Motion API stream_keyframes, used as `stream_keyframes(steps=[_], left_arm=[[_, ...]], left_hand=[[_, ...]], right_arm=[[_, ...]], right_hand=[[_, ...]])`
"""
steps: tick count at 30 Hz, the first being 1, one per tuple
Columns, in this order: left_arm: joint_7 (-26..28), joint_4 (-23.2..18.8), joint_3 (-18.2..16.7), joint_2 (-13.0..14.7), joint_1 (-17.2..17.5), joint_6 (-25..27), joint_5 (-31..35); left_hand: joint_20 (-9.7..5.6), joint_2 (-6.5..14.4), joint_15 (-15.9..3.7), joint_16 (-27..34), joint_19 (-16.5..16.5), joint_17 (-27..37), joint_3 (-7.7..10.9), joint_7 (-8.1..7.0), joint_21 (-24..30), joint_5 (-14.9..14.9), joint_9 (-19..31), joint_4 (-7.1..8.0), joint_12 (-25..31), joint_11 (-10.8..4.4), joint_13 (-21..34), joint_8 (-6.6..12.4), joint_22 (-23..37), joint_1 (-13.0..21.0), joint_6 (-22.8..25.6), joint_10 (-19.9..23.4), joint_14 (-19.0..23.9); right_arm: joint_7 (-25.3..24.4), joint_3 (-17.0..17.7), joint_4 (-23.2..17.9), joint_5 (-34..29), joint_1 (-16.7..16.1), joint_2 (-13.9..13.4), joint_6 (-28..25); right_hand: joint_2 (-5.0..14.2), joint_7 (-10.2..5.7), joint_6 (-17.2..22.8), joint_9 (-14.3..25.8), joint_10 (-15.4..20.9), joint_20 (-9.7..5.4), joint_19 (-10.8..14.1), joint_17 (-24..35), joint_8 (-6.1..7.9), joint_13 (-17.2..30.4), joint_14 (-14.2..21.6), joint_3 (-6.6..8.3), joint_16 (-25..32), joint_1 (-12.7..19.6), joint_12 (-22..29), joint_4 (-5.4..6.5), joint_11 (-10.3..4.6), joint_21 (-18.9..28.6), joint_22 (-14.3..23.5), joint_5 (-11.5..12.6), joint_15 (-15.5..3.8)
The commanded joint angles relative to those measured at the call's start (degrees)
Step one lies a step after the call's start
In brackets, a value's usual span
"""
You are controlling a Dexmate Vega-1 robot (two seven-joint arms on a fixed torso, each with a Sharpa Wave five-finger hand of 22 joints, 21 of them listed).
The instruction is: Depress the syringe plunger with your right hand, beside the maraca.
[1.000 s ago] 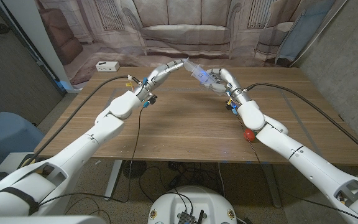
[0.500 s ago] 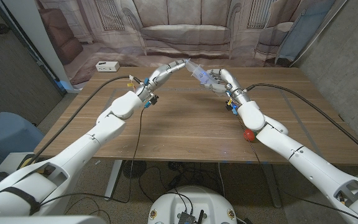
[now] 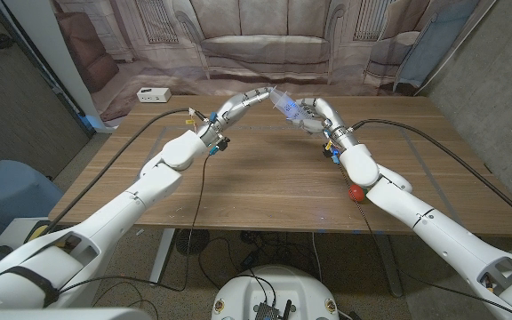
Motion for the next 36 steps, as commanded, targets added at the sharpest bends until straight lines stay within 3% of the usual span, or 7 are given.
stream_keyframes(steps=[1,36], left_arm=[[-0.68,0.77,1.66,-0.75,-1.08,0.03,0.78],[0.84,-1.20,0.58,-0.04,0.94,0.63,-0.13]], left_hand=[[0.36,0.14,0.34,0.01,-0.07,0.19,0.42,-0.13,0.17,-0.09,0.23,-0.01,0.15,-0.25,-0.04,0.33,0.23,0.54,0.23,0.19,-0.17],[0.67,0.14,0.34,-0.07,-0.46,0.19,0.42,-0.18,0.14,-0.09,0.23,0.00,0.00,-0.36,-0.04,0.18,0.24,0.58,-0.23,-0.27,-0.55]], right_arm=[[-0.29,0.28,-0.83,0.06,-0.36,-0.03,-0.53],[-0.79,0.80,-1.25,0.21,-1.57,-0.40,-0.29]], right_hand=[[8.83,-5.74,6.57,0.04,0.95,0.20,-0.24,0.12,0.44,0.09,1.22,6.75,-0.16,-1.66,0.54,6.53,-0.37,0.30,0.31,0.40,-2.85],[8.73,-5.48,6.79,0.09,1.36,0.30,-0.25,0.25,0.47,0.12,1.87,6.89,-0.33,-1.52,0.67,6.32,-0.14,0.91,0.31,0.42,-2.55]])
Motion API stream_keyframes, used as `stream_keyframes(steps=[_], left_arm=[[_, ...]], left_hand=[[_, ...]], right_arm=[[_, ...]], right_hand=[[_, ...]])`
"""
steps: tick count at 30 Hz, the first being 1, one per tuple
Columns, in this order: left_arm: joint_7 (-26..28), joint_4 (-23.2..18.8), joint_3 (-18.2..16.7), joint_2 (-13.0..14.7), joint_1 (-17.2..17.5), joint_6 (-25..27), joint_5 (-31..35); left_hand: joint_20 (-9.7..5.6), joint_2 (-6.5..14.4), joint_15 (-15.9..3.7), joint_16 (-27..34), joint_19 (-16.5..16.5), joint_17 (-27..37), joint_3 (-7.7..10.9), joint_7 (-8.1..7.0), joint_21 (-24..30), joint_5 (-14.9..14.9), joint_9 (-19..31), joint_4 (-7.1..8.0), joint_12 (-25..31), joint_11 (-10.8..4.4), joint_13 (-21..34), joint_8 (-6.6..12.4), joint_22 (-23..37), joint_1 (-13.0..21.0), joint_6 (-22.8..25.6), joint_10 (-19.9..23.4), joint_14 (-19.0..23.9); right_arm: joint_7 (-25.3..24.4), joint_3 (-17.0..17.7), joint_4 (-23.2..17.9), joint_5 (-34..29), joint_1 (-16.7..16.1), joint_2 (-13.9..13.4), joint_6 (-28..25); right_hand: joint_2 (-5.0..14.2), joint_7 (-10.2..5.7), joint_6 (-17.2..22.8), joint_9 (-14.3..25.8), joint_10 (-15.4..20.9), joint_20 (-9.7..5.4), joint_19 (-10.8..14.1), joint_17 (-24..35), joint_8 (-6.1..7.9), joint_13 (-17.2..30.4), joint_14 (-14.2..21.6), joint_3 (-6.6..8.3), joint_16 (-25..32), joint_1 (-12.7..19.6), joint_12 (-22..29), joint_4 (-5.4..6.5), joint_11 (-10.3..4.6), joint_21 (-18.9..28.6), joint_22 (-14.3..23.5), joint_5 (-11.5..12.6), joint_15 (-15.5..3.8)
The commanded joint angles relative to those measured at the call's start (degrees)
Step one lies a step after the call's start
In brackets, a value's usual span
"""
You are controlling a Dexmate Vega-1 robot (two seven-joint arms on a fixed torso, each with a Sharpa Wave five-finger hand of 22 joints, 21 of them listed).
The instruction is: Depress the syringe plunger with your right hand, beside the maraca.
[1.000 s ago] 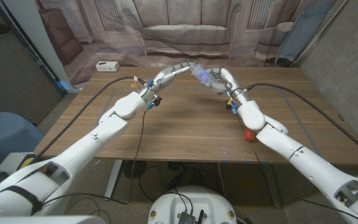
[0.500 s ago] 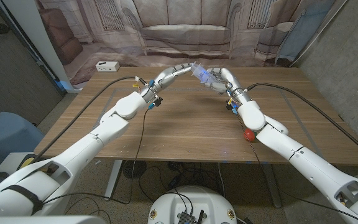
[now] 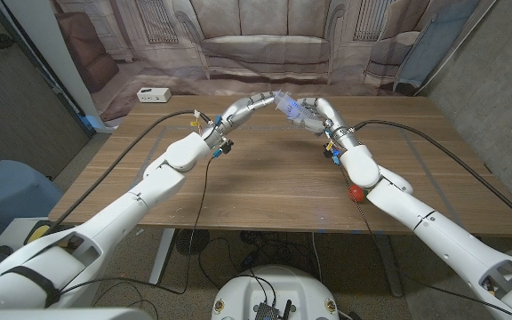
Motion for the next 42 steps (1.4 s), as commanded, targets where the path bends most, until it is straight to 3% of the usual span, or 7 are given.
stream_keyframes(steps=[1,15,42], left_arm=[[1.12,-1.11,-1.10,0.44,1.51,-0.09,-0.77],[1.81,-1.42,-1.80,0.43,2.25,-0.41,-1.48],[2.70,-0.46,-3.02,-0.07,3.12,-1.85,-3.09]], left_hand=[[0.48,0.14,0.13,-0.07,-0.20,0.19,0.41,-0.10,0.13,-0.10,0.15,0.00,0.22,-0.34,0.04,0.15,0.24,0.59,0.10,-0.27,-0.34],[0.81,0.05,0.27,-0.15,-0.42,0.20,0.38,-0.50,0.11,-0.10,0.15,-0.03,-0.06,0.20,0.04,-0.12,0.24,0.61,-1.02,-1.18,-0.79],[1.15,-0.15,0.38,-0.17,-0.68,0.20,0.34,-0.64,0.15,-0.12,0.16,-0.16,-0.14,-0.27,0.05,-0.33,0.25,0.77,-3.54,-2.08,-1.41]], right_arm=[[-0.31,0.22,-0.42,-0.02,-0.51,-0.34,-0.06],[-0.24,0.32,-0.42,-0.04,-0.57,-0.47,0.01],[0.22,-0.25,-0.17,-0.73,0.12,-0.50,-1.17]], right_hand=[[8.76,-5.48,6.82,0.18,1.43,0.13,0.02,0.05,0.25,0.13,1.79,6.94,-0.06,-1.45,0.50,6.26,-0.12,0.50,0.31,0.39,-2.68],[8.69,-5.33,6.95,0.14,1.43,0.18,0.11,0.04,0.23,0.11,1.96,6.99,-0.26,-1.37,0.41,6.11,-0.26,0.87,0.31,0.37,-2.60],[8.75,-5.35,6.92,0.11,1.48,0.20,0.04,0.32,0.13,0.11,2.21,6.88,-0.34,-1.44,0.31,6.09,-0.10,1.40,0.32,0.34,-2.67]])
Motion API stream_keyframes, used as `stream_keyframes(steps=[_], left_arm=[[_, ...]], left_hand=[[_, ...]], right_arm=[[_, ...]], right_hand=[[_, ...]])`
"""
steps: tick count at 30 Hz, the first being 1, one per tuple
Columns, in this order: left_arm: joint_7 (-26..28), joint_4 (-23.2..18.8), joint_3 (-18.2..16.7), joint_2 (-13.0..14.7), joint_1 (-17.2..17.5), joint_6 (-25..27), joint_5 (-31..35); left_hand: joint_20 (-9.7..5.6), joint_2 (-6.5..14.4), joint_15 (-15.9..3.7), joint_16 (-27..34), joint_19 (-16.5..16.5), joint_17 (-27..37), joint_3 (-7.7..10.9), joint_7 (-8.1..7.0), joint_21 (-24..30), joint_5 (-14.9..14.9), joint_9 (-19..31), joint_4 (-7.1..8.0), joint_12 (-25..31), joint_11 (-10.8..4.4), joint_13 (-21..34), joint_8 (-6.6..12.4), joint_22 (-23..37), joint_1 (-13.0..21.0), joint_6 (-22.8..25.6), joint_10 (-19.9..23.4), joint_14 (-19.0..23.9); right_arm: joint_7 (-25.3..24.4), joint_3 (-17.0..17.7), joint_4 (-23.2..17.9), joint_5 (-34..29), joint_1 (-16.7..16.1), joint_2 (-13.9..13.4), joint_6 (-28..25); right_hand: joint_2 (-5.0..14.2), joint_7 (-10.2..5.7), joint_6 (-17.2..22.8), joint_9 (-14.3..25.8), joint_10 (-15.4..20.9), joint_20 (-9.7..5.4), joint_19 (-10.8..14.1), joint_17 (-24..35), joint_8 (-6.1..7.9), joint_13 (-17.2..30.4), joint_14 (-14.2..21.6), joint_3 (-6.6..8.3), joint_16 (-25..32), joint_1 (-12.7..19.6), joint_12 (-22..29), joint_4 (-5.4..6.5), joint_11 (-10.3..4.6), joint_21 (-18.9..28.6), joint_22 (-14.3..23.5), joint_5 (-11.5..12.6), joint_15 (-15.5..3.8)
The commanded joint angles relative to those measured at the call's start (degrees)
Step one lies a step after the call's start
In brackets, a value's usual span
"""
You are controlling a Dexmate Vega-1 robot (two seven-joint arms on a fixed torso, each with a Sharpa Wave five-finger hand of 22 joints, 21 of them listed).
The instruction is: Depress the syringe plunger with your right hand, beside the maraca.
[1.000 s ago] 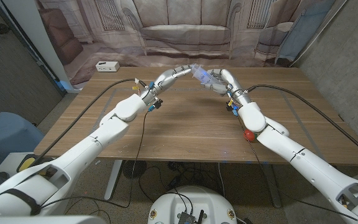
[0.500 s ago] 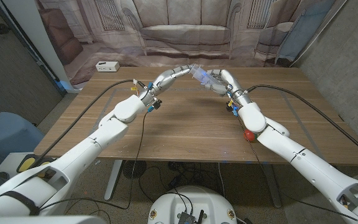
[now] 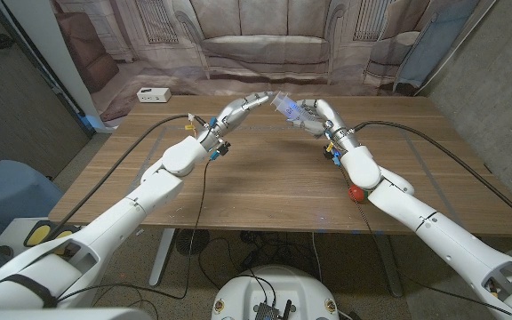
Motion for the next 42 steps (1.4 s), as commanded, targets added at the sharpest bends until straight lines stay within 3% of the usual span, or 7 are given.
stream_keyframes(steps=[1,13,42], left_arm=[[0.61,0.28,-0.80,-0.02,0.55,-0.52,-0.81],[1.82,-0.13,-1.89,0.43,1.34,0.08,-1.42],[6.24,-0.30,-6.26,0.79,4.68,0.72,-5.86]], left_hand=[[0.20,-0.15,-0.13,-0.16,-0.16,0.20,0.34,-0.09,0.15,-0.12,0.12,-0.16,-0.15,-0.19,-0.01,0.14,0.25,0.77,-0.25,-0.13,-0.29],[0.22,-0.22,-0.13,-0.14,-0.35,0.20,0.31,-0.06,0.12,-0.12,0.12,-0.19,-0.11,0.01,-0.01,0.33,0.25,0.81,-0.35,-0.27,-0.45],[-0.10,-0.08,0.29,-0.03,-0.24,0.19,0.46,-0.27,0.27,-0.10,0.13,-0.30,-0.03,0.05,-0.02,0.19,0.24,1.14,-2.06,-0.62,-0.51]], right_arm=[[0.30,-0.49,0.16,-0.58,0.49,-0.05,-1.00],[1.64,-0.76,0.51,-0.37,1.29,-0.73,-1.39],[4.66,-1.83,-0.23,-2.36,2.79,-2.96,-3.16]], right_hand=[[8.73,-5.24,6.41,-0.04,0.71,0.16,0.03,0.28,0.22,0.11,1.48,6.69,-0.32,-1.45,0.18,6.26,-0.29,0.34,0.32,0.34,-2.44],[8.70,-4.99,6.86,-0.08,1.42,0.20,0.28,0.49,0.34,0.12,1.92,6.70,-0.18,-1.24,0.39,5.99,0.28,0.77,0.35,0.33,-2.21],[8.47,-5.43,7.19,-0.21,1.47,0.19,-0.07,0.83,0.27,0.16,2.01,6.18,-0.30,-1.54,0.31,5.85,-0.48,1.37,0.36,0.15,-2.44]])
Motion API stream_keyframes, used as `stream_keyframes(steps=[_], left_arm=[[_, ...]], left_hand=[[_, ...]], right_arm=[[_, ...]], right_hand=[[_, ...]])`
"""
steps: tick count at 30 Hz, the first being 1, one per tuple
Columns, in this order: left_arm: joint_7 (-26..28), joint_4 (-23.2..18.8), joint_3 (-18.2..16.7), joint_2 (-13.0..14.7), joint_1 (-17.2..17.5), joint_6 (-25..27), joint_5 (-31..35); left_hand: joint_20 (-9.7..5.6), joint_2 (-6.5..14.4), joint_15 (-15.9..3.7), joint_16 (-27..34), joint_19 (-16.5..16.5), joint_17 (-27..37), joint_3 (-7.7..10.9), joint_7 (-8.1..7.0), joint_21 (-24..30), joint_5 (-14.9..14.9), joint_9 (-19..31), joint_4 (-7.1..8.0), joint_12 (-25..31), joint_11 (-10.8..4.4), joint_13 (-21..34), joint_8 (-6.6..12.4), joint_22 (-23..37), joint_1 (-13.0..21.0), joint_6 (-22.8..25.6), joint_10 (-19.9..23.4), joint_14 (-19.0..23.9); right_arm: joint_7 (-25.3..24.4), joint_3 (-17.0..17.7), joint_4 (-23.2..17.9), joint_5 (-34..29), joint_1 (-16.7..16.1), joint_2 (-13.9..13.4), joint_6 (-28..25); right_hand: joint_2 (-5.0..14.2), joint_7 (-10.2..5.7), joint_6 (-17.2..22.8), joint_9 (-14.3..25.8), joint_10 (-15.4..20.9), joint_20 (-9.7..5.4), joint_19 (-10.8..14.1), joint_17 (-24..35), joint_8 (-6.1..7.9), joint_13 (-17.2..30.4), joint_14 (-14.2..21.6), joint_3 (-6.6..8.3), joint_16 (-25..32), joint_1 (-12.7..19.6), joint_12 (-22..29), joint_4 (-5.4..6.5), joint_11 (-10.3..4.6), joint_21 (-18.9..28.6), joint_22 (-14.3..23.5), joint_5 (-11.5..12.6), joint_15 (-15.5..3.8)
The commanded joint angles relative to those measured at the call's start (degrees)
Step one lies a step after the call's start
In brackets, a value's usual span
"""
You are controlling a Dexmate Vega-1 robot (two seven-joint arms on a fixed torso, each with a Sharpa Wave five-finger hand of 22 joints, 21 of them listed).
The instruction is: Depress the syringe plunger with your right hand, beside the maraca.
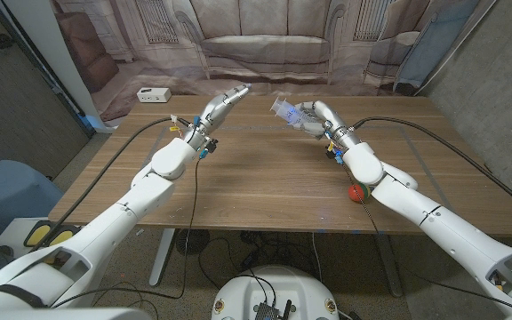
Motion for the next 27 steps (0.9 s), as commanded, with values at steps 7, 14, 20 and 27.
stream_keyframes(steps=[7,14,20,27], left_arm=[[0.14,1.06,-2.07,-1.03,1.77,0.33,-6.01],[-0.28,0.38,-2.74,-0.43,2.51,1.34,-7.72],[-0.73,-0.23,-3.75,0.10,3.53,2.20,-10.06],[0.82,-0.97,-4.40,0.26,4.68,2.58,-9.92]], left_hand=[[0.11,-0.02,0.29,0.00,-0.02,0.19,0.29,0.42,0.28,-0.11,0.13,-0.11,-0.07,0.34,-0.02,0.21,0.24,0.68,-0.74,-0.41,0.12],[0.10,0.01,0.34,-0.02,-0.02,0.19,0.33,0.45,0.28,-0.12,0.13,-0.14,-0.09,0.33,-0.02,0.26,0.24,0.77,-0.90,-0.57,0.02],[0.08,0.04,0.38,-0.02,-0.06,0.19,0.36,0.59,0.27,-0.14,0.13,-0.16,-0.03,0.41,-0.02,0.33,0.24,0.85,-1.01,-0.53,-0.01],[0.09,0.03,0.52,0.01,-0.06,0.19,0.37,0.66,0.28,-0.15,0.12,-0.18,-0.02,0.51,-0.02,0.46,0.24,0.89,-0.90,-0.59,0.04]], right_arm=[[1.61,-1.06,-0.93,-1.60,1.09,-0.78,-2.39],[0.11,-1.61,-1.41,-4.48,0.95,-1.32,-2.32],[0.64,-1.73,-1.52,-4.51,0.87,-1.48,-2.66],[0.96,-2.49,-2.00,-7.19,1.39,-2.29,-3.71]], right_hand=[[8.52,-5.52,7.06,0.08,1.06,0.20,-0.11,0.17,0.17,0.16,1.87,6.07,-0.37,-1.49,0.41,5.93,-0.51,0.38,0.07,0.18,-2.24],[8.53,-5.42,6.98,0.05,0.79,0.25,-0.30,0.24,0.11,0.17,1.64,5.99,-0.51,-1.56,0.29,5.92,-0.51,0.48,0.06,0.17,-2.23],[8.55,-5.43,6.91,0.03,0.72,0.27,-0.40,0.28,0.07,0.17,1.56,6.04,-0.59,-1.43,0.26,5.76,-0.63,0.58,0.06,0.19,-2.19],[8.56,-5.46,6.94,0.01,0.59,0.31,-0.55,0.36,0.06,0.18,1.53,5.97,-0.62,-1.49,0.20,5.76,-0.55,0.67,0.05,0.17,-2.21]])
